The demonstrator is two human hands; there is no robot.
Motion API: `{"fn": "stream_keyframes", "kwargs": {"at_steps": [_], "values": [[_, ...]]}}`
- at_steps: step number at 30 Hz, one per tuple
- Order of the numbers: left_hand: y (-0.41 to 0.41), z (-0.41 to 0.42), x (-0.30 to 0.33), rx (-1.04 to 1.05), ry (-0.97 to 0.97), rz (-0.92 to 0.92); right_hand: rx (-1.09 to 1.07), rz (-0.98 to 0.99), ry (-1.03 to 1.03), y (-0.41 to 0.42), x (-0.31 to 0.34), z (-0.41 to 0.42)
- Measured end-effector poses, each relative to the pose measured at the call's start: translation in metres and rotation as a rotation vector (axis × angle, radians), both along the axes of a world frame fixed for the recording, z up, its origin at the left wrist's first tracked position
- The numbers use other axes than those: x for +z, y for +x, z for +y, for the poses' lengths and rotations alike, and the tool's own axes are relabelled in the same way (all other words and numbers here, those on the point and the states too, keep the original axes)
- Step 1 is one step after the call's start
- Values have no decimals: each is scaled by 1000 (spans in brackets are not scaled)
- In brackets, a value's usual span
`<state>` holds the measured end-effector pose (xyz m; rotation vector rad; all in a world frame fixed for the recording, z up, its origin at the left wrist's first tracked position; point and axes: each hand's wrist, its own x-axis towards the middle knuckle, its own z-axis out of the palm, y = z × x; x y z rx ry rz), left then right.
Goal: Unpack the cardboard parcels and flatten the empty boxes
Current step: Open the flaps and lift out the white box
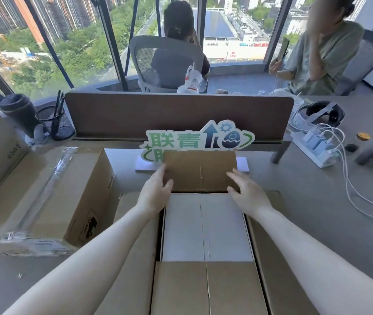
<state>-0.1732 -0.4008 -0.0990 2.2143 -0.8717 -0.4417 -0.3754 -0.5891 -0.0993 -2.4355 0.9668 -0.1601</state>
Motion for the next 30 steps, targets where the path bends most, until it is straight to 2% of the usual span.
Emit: {"fn": "stream_keyframes", "kwargs": {"at_steps": [2,4,9,12,14,17,21,25,28,30], "values": [[4,-3,-15,-83,164,-114,21,230,13,3,-13,-7],[6,-2,-27,-108,248,-176,-1,285,1,5,-20,-8],[13,-4,-35,-56,264,-111,-30,251,40,7,-19,-7],[8,-2,-31,-103,311,-227,-11,209,-5,5,-24,-4],[-3,6,-26,-141,266,-337,-16,105,-84,-5,-23,10],[-22,28,-16,-247,152,-351,26,-99,-163,-36,-18,45],[-45,64,-18,-441,192,-325,146,38,-228,-88,-26,89],[-64,85,-22,-576,277,-353,172,83,-269,-109,-31,110],[-82,97,-9,-573,302,-305,147,82,-188,-115,-16,118],[-92,105,7,-479,234,-204,95,11,-60,-119,5,122]]}}
